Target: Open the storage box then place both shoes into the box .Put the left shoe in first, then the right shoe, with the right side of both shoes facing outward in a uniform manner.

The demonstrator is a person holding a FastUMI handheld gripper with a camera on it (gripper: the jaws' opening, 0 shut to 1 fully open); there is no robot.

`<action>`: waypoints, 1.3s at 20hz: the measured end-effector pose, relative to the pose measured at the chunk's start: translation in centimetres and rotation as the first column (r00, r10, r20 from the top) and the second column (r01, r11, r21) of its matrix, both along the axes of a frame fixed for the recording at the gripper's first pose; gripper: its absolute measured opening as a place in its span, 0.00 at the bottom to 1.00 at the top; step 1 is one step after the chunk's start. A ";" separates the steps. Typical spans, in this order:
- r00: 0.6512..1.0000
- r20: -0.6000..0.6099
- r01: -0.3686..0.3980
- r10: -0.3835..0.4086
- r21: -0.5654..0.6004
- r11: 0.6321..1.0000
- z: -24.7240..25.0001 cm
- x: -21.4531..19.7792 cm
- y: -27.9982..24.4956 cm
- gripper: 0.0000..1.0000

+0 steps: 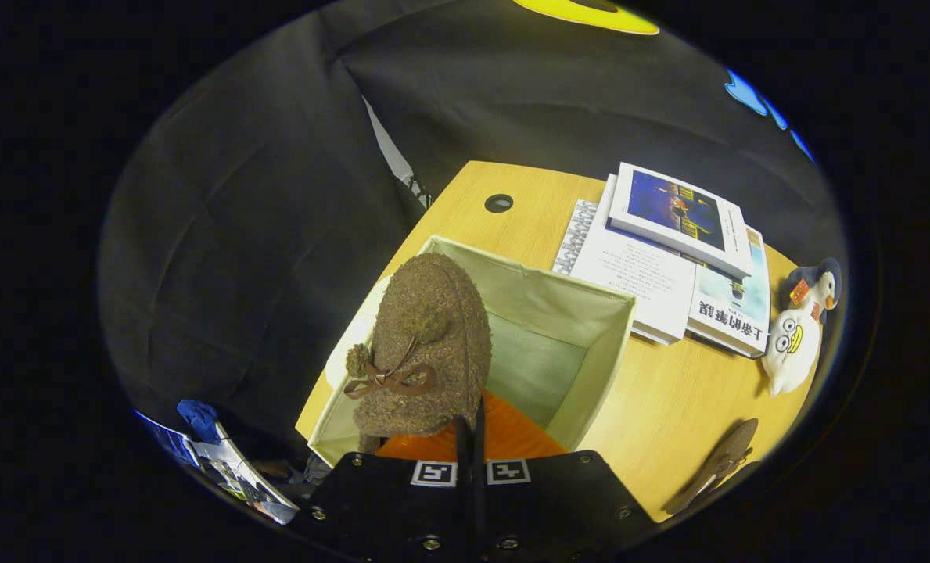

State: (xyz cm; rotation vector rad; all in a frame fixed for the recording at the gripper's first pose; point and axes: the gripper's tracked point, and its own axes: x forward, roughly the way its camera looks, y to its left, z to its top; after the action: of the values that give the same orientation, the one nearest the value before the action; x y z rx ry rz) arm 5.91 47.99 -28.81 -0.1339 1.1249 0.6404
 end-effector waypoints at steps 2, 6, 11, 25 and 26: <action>1.000 0.000 0.003 -0.003 -0.005 1.000 -0.3 0.1 0.1 0.00; 1.000 -0.025 -0.013 0.015 0.068 0.998 -0.7 -0.5 0.5 0.51; 0.998 0.056 -0.010 0.006 0.085 0.996 2.1 0.4 -2.3 0.99; 0.982 0.145 0.091 -0.122 0.205 0.975 9.4 2.1 -16.6 0.99; 0.980 0.144 0.106 -0.138 0.206 0.973 9.3 2.2 -17.9 0.99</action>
State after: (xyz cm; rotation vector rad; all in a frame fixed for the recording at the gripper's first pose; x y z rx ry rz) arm 8.10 30.12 -19.49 0.0545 0.9045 0.6166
